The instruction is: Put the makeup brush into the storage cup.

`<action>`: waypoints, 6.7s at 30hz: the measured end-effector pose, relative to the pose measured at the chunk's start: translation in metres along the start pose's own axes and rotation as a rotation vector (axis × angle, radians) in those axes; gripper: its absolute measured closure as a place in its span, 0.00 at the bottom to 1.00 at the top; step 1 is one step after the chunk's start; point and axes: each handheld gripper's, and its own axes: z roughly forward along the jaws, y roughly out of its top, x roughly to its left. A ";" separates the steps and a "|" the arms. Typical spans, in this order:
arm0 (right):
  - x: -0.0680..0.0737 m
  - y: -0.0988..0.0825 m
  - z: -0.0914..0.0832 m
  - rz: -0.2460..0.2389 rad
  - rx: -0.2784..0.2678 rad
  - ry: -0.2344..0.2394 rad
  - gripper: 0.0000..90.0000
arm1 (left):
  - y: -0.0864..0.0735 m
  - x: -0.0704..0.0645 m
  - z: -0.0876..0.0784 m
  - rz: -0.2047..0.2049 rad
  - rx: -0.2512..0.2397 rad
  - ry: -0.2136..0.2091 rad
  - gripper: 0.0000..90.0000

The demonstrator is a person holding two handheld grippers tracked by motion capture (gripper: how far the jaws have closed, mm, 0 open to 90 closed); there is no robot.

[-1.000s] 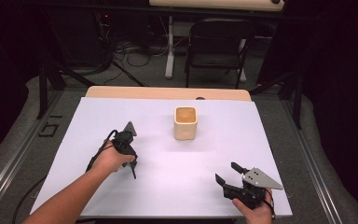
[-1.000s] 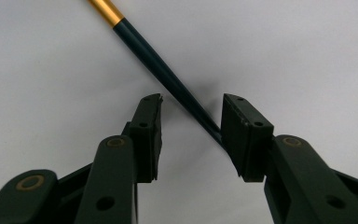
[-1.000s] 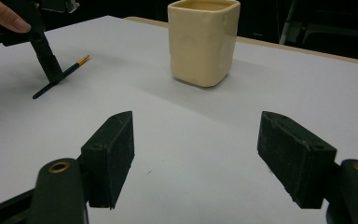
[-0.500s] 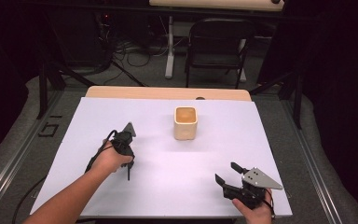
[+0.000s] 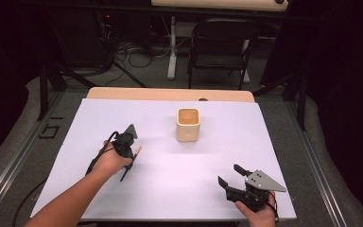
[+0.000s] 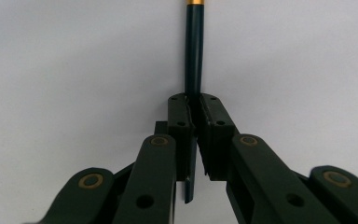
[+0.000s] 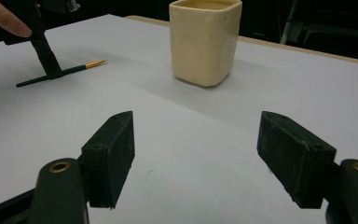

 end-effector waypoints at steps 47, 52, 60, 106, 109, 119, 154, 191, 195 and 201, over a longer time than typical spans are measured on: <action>0.000 -0.001 0.002 -0.001 0.021 0.002 0.31 | -0.020 -0.005 -0.037 0.176 -0.211 -0.081 0.94; 0.000 -0.001 0.002 -0.001 0.024 0.004 0.31 | -0.029 -0.008 -0.047 0.215 -0.293 -0.096 0.94; 0.001 -0.001 0.004 -0.005 0.024 0.009 0.31 | -0.038 -0.014 -0.051 0.263 -0.345 -0.128 0.94; 0.008 0.009 0.032 0.006 0.174 0.083 0.41 | -0.055 -0.067 -0.023 0.347 -0.647 -0.470 0.94; 0.009 0.011 0.035 -0.008 0.192 0.096 0.41 | -0.057 -0.064 -0.021 0.341 -0.671 -0.475 0.94; 0.012 0.017 0.048 0.058 0.176 0.137 0.49 | -0.065 -0.056 -0.019 0.311 -0.742 -0.508 0.94; 0.018 0.059 0.104 0.224 0.165 0.274 0.68 | -0.067 -0.056 -0.004 0.292 -0.789 -0.528 0.94; 0.039 0.068 0.136 0.411 0.131 0.433 0.75 | -0.068 -0.069 0.014 0.266 -0.780 -0.623 0.94; 0.038 0.067 0.138 0.414 0.136 0.433 0.75 | -0.068 -0.072 0.015 0.275 -0.767 -0.620 0.94; 0.039 0.067 0.139 0.422 0.130 0.433 0.75 | -0.068 -0.076 0.016 0.291 -0.762 -0.624 0.94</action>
